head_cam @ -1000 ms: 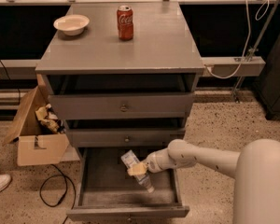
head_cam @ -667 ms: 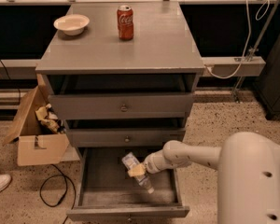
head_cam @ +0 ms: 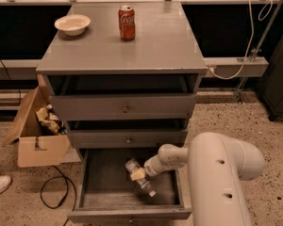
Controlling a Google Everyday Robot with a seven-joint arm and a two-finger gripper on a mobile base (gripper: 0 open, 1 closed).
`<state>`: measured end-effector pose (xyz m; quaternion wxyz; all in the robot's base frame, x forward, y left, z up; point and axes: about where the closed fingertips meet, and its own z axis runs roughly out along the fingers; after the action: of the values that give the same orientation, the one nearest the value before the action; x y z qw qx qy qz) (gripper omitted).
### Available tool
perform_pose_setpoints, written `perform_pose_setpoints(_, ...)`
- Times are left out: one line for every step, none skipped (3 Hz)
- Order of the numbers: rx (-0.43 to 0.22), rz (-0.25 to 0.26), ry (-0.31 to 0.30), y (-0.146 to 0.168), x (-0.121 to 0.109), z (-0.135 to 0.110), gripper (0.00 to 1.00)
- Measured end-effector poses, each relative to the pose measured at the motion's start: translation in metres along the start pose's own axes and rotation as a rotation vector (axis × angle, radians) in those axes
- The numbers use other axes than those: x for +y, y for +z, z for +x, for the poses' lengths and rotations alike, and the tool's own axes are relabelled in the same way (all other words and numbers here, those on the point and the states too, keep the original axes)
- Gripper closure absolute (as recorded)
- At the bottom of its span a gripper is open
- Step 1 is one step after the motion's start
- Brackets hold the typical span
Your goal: Place blue plastic bottle into bottom drawer
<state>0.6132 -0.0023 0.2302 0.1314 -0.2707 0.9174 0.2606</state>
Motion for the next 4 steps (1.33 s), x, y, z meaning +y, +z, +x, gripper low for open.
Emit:
perform_pose_setpoints(0.02, -0.011, 0.036, 0.028, -0.018, 0.009, 0.58)
perform_pose_setpoints(0.019, -0.029, 0.064, 0.045, -0.029, 0.017, 0.35)
perform_pose_setpoints(0.023, -0.04, 0.074, 0.053, -0.034, 0.02, 0.11)
perform_pose_setpoints(0.002, -0.043, 0.068, 0.042, -0.035, 0.016, 0.0)
